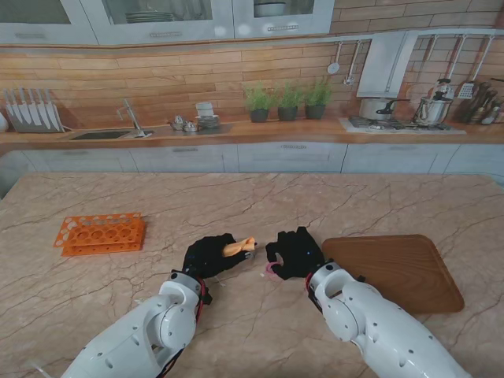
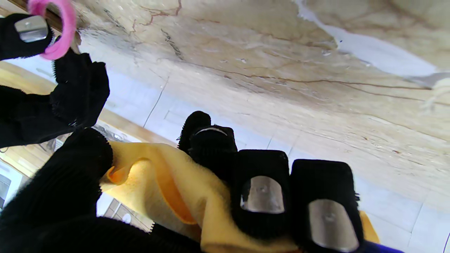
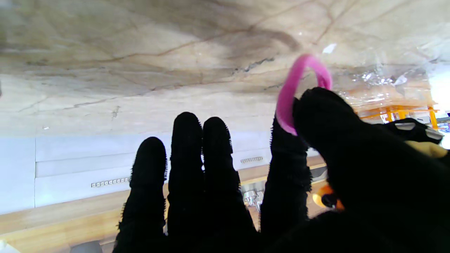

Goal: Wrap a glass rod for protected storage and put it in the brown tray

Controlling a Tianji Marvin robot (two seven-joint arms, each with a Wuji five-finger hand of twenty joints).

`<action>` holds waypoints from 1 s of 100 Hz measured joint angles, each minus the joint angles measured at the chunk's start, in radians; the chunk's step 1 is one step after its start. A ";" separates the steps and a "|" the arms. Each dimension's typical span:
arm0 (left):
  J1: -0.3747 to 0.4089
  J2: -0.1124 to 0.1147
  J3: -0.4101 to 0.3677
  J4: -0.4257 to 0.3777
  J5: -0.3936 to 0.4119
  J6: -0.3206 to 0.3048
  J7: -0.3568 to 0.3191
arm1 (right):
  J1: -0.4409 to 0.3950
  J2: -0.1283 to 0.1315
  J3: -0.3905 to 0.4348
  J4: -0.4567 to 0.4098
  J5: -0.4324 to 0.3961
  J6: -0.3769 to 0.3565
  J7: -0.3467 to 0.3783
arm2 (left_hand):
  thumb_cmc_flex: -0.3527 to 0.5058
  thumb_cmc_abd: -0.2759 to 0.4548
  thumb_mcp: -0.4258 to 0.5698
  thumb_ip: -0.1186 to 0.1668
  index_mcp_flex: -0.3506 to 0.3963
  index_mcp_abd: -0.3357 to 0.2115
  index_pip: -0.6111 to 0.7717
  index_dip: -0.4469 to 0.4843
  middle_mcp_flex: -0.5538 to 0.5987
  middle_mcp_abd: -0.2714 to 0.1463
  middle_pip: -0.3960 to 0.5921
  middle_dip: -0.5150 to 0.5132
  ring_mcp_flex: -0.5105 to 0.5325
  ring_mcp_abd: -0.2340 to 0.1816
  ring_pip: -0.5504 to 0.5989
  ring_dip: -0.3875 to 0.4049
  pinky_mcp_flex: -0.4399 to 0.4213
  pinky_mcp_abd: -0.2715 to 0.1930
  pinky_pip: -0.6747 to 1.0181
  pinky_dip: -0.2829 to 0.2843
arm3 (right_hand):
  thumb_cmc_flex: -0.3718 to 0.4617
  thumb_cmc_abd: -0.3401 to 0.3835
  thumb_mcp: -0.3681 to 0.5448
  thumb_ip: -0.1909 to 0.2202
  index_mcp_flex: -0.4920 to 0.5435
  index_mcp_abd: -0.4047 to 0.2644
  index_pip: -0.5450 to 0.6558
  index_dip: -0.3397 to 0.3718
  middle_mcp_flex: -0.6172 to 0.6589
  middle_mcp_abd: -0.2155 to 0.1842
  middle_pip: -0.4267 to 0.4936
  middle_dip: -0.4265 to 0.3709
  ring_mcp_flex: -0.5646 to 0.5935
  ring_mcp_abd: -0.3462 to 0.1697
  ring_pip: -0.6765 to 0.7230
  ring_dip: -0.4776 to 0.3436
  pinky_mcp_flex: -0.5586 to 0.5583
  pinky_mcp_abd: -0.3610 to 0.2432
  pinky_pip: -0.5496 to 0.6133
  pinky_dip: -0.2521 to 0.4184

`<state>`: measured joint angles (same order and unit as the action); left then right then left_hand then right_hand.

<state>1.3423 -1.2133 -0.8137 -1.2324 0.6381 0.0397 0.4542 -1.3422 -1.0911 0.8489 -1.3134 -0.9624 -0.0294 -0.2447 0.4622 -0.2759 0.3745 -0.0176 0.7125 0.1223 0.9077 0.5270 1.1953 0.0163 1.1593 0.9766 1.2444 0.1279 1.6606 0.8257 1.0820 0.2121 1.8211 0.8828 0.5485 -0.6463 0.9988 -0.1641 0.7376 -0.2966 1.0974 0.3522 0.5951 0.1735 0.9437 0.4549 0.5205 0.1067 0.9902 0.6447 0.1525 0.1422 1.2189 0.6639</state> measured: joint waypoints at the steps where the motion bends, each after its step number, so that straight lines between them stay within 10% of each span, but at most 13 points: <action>1: 0.000 0.000 0.000 0.000 0.000 0.001 0.000 | -0.003 0.000 0.004 -0.003 -0.002 -0.001 0.000 | 0.000 0.000 0.001 0.000 0.008 0.000 0.002 0.000 0.001 -0.002 0.002 0.000 0.000 0.000 0.001 0.000 0.000 0.000 0.000 0.001 | 0.000 0.000 -0.002 0.000 0.000 0.000 0.000 -0.004 0.000 0.000 0.000 0.000 0.000 0.000 0.000 0.000 0.000 0.000 0.000 0.000; 100: 0.039 0.015 0.001 -0.066 0.010 0.007 -0.060 | -0.091 -0.013 0.143 -0.152 0.090 -0.153 -0.027 | 0.048 0.023 0.046 0.000 0.065 0.000 0.049 0.013 0.051 -0.046 0.056 0.021 0.001 -0.004 0.020 -0.013 0.000 0.004 0.000 0.023 | 0.000 0.021 -0.017 0.000 0.009 -0.001 -0.012 -0.008 0.020 0.000 -0.014 -0.008 0.010 0.002 -0.011 0.000 0.002 0.000 0.000 0.000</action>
<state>1.3815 -1.1984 -0.8126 -1.2989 0.6484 0.0469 0.3946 -1.4333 -1.1036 0.9914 -1.4656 -0.8722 -0.1819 -0.2714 0.5099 -0.2524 0.4203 -0.0176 0.7778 0.1225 0.9566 0.5403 1.2468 -0.0300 1.2155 0.9978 1.2450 0.1239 1.6807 0.8131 1.0820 0.2158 1.8211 0.9062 0.5485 -0.6251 0.9817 -0.1641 0.7468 -0.2973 1.0852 0.3446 0.6156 0.1733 0.9295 0.4466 0.5307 0.1090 0.9795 0.6447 0.1545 0.1427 1.2190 0.6639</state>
